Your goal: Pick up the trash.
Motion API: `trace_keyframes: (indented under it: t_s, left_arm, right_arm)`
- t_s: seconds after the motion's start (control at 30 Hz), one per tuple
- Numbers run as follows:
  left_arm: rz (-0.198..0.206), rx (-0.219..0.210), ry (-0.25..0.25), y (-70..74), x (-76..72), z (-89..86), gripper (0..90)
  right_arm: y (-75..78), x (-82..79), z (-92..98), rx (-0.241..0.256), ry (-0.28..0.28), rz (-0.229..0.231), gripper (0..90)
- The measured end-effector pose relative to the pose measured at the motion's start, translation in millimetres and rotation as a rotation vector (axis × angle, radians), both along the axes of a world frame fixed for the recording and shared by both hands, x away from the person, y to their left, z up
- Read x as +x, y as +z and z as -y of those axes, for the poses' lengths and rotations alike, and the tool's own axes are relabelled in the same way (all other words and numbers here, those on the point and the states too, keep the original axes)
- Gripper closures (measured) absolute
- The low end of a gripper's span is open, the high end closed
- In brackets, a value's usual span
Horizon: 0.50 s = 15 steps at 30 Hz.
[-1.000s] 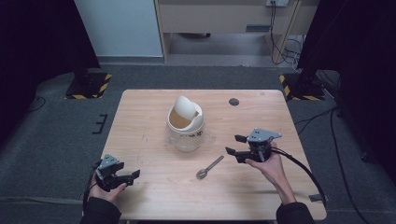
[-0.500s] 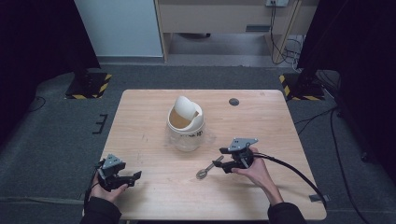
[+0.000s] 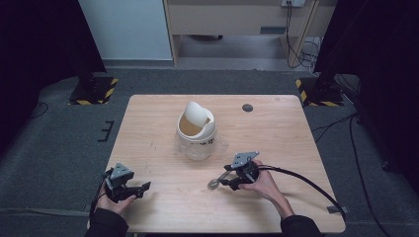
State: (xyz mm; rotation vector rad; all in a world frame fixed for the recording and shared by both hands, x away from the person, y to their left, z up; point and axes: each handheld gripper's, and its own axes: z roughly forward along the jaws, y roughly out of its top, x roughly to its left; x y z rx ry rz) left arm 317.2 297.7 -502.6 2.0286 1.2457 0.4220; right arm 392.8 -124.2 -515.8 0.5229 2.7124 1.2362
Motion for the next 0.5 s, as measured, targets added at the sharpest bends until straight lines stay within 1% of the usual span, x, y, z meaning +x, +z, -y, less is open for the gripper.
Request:
trace_keyframes:
  t_s: [0.07, 0.23, 0.37, 0.4, 0.43, 0.5]
  left_arm:
    - [0.001, 0.0, -0.001, 0.0, -0.1, 0.3, 19.7]
    - [0.004, 0.002, -0.004, 0.1, 0.1, 0.9, 19.7]
    - [0.006, 0.003, -0.005, 0.3, 0.1, 0.6, 19.7]
    - [0.008, 0.004, -0.006, 0.4, 0.1, 0.4, 19.7]
    - [0.01, 0.007, -0.007, 0.9, 0.1, 0.1, 19.7]
    - [0.017, 0.007, -0.007, 1.6, -0.1, 0.0, 19.7]
  right_arm:
    - [-1.7, -0.1, -0.6, -0.008, 0.001, 0.004, 42.0]
    - [-5.5, 2.8, -3.5, -0.018, 0.013, 0.041, 42.5]
    - [-11.4, 4.8, -7.0, -0.039, 0.012, 0.035, 43.3]
    - [-14.0, 4.2, -7.3, -0.055, 0.009, 0.027, 44.3]
    - [-15.3, 3.8, -6.9, -0.048, 0.002, 0.02, 46.2]
    - [-14.3, 2.9, -7.2, -0.053, -0.005, 0.016, 50.7]
